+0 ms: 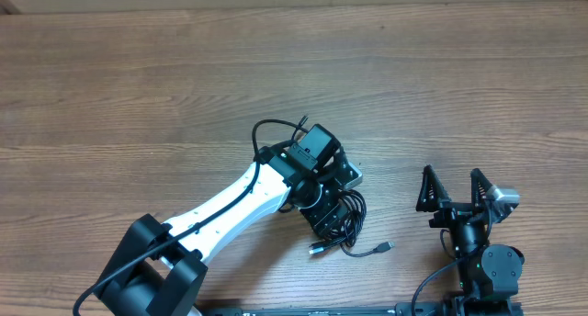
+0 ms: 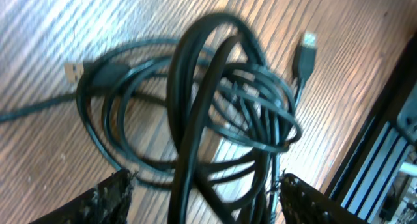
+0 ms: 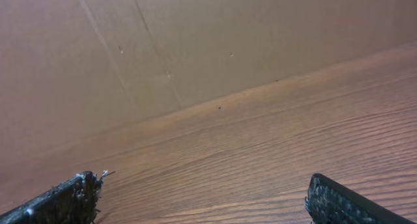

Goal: Untangle cables
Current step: 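Lower the left gripper and close it on the black cable bundle, then lift the cable bundle with the left gripper and raise it up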

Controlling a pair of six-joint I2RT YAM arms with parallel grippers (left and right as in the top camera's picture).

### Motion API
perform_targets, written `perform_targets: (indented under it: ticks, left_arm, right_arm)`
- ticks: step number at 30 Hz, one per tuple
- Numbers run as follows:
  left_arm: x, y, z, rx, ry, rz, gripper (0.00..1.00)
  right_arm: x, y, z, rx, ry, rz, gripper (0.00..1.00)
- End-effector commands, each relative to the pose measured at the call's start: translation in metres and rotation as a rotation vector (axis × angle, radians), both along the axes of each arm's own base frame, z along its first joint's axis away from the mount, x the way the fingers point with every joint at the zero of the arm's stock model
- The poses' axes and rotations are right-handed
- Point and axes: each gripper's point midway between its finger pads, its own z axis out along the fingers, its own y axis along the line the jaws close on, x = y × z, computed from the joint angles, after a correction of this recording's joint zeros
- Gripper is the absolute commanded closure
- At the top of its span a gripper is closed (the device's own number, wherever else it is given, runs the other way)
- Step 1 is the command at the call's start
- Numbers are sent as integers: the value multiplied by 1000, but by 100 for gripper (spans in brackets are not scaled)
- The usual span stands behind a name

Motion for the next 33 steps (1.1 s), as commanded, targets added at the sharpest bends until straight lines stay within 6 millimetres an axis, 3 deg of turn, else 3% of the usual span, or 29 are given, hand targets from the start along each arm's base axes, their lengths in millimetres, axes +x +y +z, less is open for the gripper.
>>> perform_targets:
  ticks: [1,5,10,14,22,28,32,33]
  left_arm:
    - [1,-15,9,-61,3,-12,28]
    - [4,-17,10,-74,-5,-8,37]
    - [4,-18,10,-74,5,12,78]
    - [4,-18,10,-74,6,15,96]
    - [-1,-28,23,-140,44,5,96]
    - [3,-37,72,-216,4,-8,96]
    - [7,-44,121,-306,-77,-24,96]
    - [7,-44,125,-316,-81,-27,96]
  right_arm:
    - [0,1,-2,-4,-4,4,0]
    - [0,1,-2,-4,-4,4,0]
    - [0,1,-2,-4,-4,4,0]
    - [0,1,-2,-4,-4,4,0]
    - [0,1,-2,-4,-5,4,0]
    - [0,1,-2,-4,-4,4,0]
    - [0,1,-2,-4,-4,4,0]
    - [0,1,-2,-4,-4,4,0]
